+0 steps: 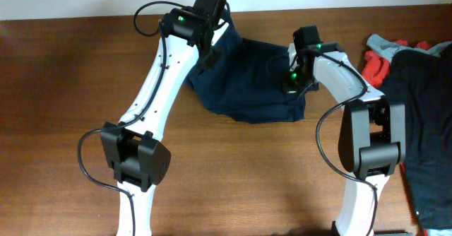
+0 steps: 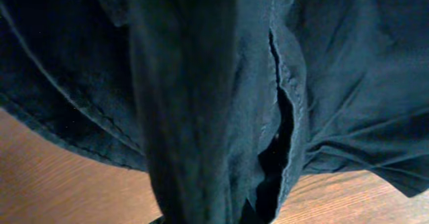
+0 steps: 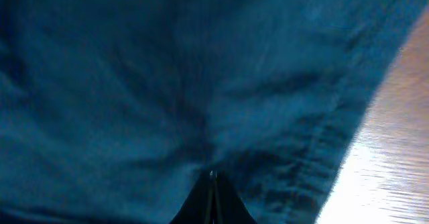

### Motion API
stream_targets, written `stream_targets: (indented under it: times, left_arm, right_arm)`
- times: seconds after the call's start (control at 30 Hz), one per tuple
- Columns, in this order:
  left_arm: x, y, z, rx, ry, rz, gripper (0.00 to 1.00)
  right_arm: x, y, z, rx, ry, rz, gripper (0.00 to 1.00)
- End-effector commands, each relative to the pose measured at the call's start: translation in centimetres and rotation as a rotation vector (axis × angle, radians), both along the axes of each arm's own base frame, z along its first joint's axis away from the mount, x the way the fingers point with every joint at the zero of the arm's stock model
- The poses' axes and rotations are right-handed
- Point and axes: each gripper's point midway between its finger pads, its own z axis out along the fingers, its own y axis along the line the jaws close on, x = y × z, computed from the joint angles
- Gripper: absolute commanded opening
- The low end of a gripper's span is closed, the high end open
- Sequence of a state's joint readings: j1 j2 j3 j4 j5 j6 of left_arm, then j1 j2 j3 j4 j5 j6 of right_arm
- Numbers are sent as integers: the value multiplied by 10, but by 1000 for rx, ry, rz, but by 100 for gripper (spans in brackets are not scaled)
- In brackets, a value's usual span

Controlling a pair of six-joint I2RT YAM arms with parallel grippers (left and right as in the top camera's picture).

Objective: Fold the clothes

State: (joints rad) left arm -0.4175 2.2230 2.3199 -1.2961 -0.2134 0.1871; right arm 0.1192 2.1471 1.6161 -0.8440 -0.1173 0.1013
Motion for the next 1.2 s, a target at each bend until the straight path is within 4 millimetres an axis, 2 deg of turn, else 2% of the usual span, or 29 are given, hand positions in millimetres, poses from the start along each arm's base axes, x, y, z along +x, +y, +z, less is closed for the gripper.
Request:
stream_targets:
  times: [0.0, 0.03, 0.07, 0.13, 0.3, 0.33, 0.37, 0.47, 0.57, 0.67, 0.9, 1.03, 1.17]
  left_arm:
    - [11, 17, 18, 44, -76, 58, 1]
    - [13, 20, 18, 53, -81, 63, 1]
    - [16, 28, 19, 64, -87, 78, 0]
    - [19, 38, 19, 72, -87, 82, 0]
    - [26, 66, 20, 94, -83, 98, 1]
    - [28, 72, 20, 94, -83, 109, 1]
    - [29, 79, 20, 99, -80, 113, 0]
    - [30, 90, 20, 116, -74, 105, 1]
    - [31, 95, 19, 118, -71, 112, 1]
    - [31, 98, 20, 137, -68, 85, 1]
    - [30, 95, 19, 127, -61, 77, 0]
    - [27, 76, 14, 21, -35, 39, 0]
    - [27, 63, 14, -62, -29, 48, 1]
  right_arm:
    - [-11, 20, -17, 103, 26, 26, 4]
    - [-11, 29, -16, 151, 23, 39, 4]
    - [-9, 48, -12, 227, 11, 59, 4]
    - [-6, 66, -8, 280, -4, 66, 4]
    - [-4, 116, -4, 318, -41, 77, 4]
    - [-3, 133, -5, 323, -58, 82, 4]
    - [0, 158, -6, 334, -97, 106, 4]
    - [12, 203, -7, 348, -216, 140, 4]
    - [16, 236, -5, 388, -281, 132, 4]
    - [18, 250, -15, 373, -306, 60, 4]
    - [17, 281, -43, 439, -325, 67, 4]
    - [9, 294, -48, 466, -312, 78, 4]
    - [5, 300, -48, 473, -310, 91, 4]
